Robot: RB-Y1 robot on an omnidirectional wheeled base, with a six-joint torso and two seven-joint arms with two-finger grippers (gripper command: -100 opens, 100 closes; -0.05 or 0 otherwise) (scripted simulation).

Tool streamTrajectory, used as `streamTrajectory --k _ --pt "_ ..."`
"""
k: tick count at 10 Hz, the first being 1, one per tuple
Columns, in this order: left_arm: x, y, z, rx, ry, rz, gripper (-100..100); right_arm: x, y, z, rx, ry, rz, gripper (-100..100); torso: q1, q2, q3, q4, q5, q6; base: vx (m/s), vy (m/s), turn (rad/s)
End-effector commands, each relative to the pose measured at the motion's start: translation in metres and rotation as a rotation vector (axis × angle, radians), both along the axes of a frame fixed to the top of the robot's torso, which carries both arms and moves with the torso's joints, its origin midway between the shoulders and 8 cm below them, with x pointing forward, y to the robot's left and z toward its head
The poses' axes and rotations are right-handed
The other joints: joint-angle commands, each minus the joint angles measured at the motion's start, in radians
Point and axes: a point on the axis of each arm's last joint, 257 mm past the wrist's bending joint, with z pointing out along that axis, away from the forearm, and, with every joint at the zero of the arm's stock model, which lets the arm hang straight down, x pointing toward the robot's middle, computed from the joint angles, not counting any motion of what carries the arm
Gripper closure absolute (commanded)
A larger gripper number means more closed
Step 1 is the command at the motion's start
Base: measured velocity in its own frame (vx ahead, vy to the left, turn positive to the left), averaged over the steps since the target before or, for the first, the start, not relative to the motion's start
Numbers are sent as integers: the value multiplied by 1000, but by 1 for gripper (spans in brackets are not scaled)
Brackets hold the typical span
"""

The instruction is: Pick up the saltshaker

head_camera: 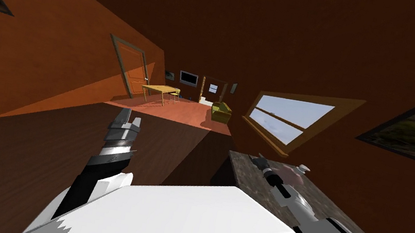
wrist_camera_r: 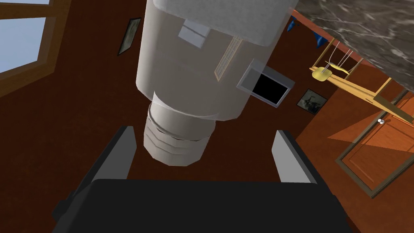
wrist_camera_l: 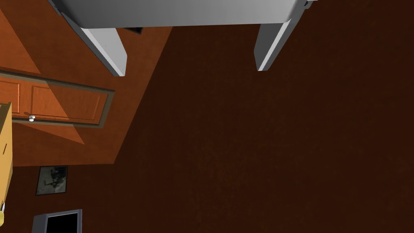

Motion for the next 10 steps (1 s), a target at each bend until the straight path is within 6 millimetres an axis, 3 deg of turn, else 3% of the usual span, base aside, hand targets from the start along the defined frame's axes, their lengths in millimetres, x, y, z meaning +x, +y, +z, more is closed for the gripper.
streamTrajectory --k 1,2,3,4,7,8,10 --pt "0 0 0 0 0 0 0 -5 2 -9 -5 16 8 -100 0 0 0 0 0 0 -114 -48 62" --pt "0 0 0 0 0 0 0 -5 1 -7 -4 13 4 -100 0 -1 -1 0 0 0 -42 -22 5" --pt "0 0 0 0 0 0 0 -5 1 -7 -4 13 6 0 1 -5 -3 -1 0 0 -10 -4 -1" --pt "0 0 0 0 0 0 0 21 38 -14 68 -3 47 -100 2 -8 -4 -1 1 0 9 -45 -369" --pt "0 0 0 0 0 0 0 21 48 -23 35 35 88 -100 1 -11 -6 -2 0 -1 11 -23 -59" --pt "0 0 0 0 0 0 0 47 84 -24 106 11 122 -100 2 -10 -6 -2 1 -1 8 -50 -360" --pt "0 0 0 0 0 0 0 46 91 -30 80 36 152 -100 0 -11 -7 -4 -2 0 12 -25 -120"
